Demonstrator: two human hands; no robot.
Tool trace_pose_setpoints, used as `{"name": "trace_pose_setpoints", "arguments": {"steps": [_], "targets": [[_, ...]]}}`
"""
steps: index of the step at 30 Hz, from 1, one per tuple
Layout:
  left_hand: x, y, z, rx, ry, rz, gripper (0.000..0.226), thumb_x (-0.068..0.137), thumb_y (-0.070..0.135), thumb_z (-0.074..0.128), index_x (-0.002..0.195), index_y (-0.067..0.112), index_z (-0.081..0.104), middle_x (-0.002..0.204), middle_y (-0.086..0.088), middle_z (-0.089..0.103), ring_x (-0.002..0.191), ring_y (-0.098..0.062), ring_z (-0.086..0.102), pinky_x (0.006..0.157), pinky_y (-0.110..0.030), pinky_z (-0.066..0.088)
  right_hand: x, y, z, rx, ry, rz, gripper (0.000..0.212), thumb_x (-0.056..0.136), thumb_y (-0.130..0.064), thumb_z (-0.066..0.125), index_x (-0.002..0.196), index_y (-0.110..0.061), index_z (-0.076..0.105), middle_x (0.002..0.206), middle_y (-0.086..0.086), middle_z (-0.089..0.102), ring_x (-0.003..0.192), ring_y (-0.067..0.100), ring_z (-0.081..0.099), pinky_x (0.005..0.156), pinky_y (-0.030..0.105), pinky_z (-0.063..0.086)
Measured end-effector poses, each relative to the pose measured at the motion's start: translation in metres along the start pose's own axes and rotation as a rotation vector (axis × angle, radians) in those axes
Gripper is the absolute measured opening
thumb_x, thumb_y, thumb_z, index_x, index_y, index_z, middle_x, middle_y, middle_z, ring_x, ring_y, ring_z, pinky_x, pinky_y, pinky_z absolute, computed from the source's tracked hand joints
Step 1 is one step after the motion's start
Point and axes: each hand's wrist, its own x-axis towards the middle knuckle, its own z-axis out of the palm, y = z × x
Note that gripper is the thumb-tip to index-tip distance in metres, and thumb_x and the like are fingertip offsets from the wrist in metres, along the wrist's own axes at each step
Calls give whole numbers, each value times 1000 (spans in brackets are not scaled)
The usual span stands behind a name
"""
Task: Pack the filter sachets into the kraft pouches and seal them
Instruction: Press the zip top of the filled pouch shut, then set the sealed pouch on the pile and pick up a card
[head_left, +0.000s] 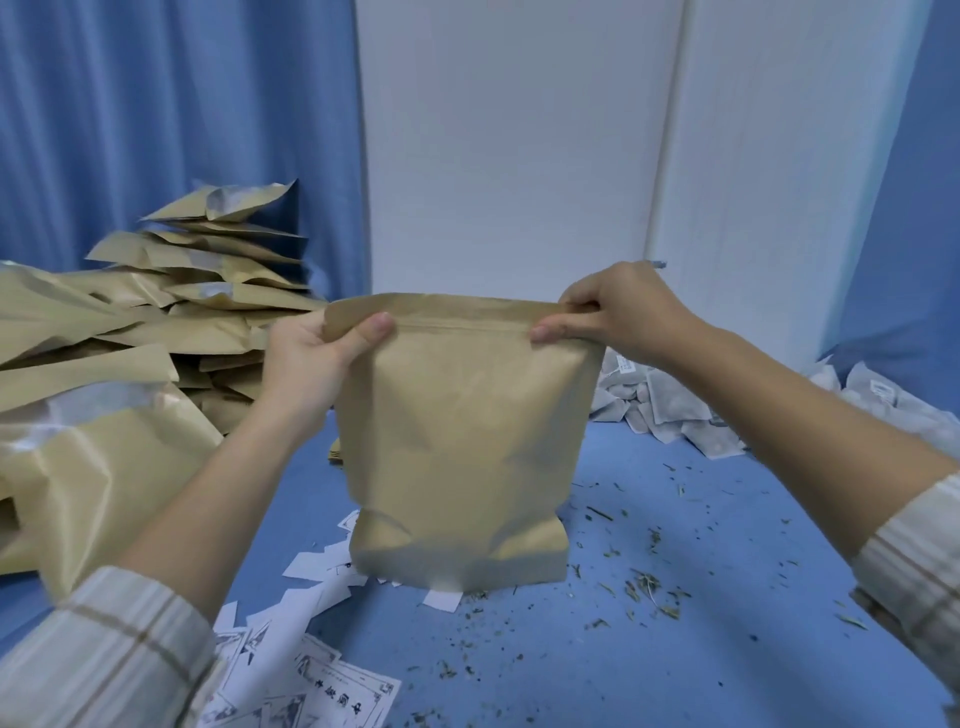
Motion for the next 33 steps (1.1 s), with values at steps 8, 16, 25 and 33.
{"name": "trace_pose_setpoints", "arguments": {"steps": [8, 16, 25, 33], "targets": [[-10, -28, -11, -114, -118, -114, 38, 55, 36, 82, 87, 22, 68, 83, 8, 74, 74, -7, 70, 60, -19, 54, -9, 15, 30, 231, 314, 91, 39, 66, -44, 79, 69, -22, 47, 60, -11, 43, 55, 4, 44, 49, 9, 33], [-71, -111, -24, -33, -248, -546, 65, 53, 50, 87, 103, 12, 68, 96, -2, 74, 86, -17, 71, 63, -18, 53, -87, 73, 145, 977, -290, 403, 67, 62, -41, 82, 119, -21, 55, 115, -6, 67, 107, 12, 63, 84, 26, 53], [-34, -72, -34, -252, -354, -773, 53, 73, 57, 61, 102, 15, 74, 100, -7, 73, 87, -22, 71, 66, -28, 56, -72, 52, 162, 1417, -42, 513, 49, 73, -24, 70, 118, -11, 57, 106, 10, 70, 89, 24, 70, 65, 31, 56], [-58, -65, -61, -939, -57, -535, 28, 79, 29, 53, 88, 14, 75, 99, -6, 70, 86, -26, 68, 75, -33, 54, -32, -30, 181, 1644, -74, 620, 30, 90, -10, 49, 119, -4, 56, 86, 8, 71, 77, 19, 67, 74, 33, 54]]}}
